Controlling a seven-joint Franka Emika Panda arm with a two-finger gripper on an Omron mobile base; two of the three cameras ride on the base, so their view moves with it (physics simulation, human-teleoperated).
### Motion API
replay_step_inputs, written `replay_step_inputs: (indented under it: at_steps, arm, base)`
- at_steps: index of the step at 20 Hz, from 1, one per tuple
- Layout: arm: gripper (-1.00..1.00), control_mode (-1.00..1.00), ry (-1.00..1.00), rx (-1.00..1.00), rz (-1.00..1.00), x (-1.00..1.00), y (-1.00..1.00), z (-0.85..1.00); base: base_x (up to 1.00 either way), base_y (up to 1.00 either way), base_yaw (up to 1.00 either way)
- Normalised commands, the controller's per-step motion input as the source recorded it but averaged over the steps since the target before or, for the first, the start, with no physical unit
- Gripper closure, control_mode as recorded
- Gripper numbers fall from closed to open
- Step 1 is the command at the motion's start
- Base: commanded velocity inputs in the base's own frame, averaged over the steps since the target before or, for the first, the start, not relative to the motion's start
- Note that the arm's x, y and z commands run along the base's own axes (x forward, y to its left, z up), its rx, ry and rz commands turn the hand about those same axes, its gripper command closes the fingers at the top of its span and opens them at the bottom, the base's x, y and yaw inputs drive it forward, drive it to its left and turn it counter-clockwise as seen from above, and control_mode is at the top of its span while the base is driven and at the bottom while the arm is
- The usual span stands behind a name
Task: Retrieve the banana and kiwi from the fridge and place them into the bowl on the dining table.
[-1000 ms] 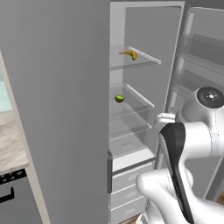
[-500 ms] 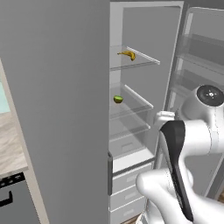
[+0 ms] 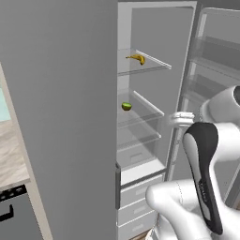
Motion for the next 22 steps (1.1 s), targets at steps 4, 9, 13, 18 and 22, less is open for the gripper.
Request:
replay_step_inputs:
  at_steps: [4, 9, 13, 18, 22]
  arm:
    - [-1.0, -1.0, -0.15, -0.01, 0.21, 0.57, 0.27, 0.49]
    - [-1.0, -1.0, -0.01, -0.08, 0.1, 0.62, 0.26, 0.39]
    - [-1.0, -1.0, -0.07, -0.13, 0.04, 0.6, 0.29, 0.26]
    - [-1.0, -1.0, -0.01, -0.06, 0.0, 0.37, 0.02, 0.25]
    - [-1.0, -1.0, 0.0, 0.0, 0.0, 0.28, -0.15, 0.26]
  base:
    - [0.0, 0.0, 0.0]
    - [0.0, 0.0, 0.0]
    - [0.0, 0.0, 0.0]
    - [0.0, 0.0, 0.0]
    - [0.0, 0.0, 0.0]
